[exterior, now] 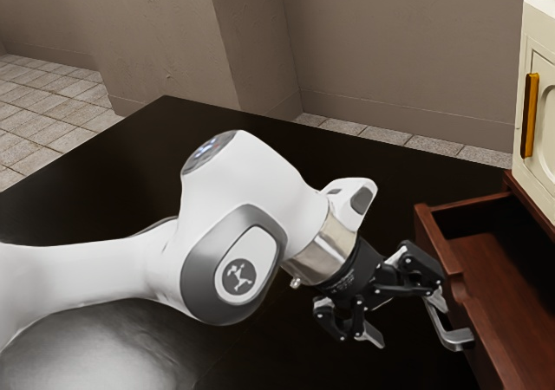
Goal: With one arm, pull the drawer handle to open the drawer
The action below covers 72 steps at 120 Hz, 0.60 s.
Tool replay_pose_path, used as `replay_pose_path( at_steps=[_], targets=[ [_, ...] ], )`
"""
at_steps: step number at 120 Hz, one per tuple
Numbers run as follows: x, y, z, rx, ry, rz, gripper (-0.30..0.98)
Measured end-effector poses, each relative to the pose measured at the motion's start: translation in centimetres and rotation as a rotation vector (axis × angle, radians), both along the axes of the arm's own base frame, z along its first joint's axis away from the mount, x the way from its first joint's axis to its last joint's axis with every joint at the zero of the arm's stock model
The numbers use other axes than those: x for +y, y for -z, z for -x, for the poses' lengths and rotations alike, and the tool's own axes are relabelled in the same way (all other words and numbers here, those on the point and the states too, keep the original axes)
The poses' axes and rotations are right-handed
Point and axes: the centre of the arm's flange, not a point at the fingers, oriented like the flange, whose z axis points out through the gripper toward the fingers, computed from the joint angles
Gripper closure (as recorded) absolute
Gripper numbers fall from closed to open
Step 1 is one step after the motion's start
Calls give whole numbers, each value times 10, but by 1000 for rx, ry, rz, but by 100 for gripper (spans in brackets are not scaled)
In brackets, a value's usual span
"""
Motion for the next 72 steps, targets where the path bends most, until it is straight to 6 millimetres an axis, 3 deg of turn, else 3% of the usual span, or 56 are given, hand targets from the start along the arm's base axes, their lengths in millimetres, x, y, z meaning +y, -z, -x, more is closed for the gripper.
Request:
replay_pose_path(
  at_steps=[72],
  targets=[
    [12,-1,22,12,-10,-13,0]
  ],
)
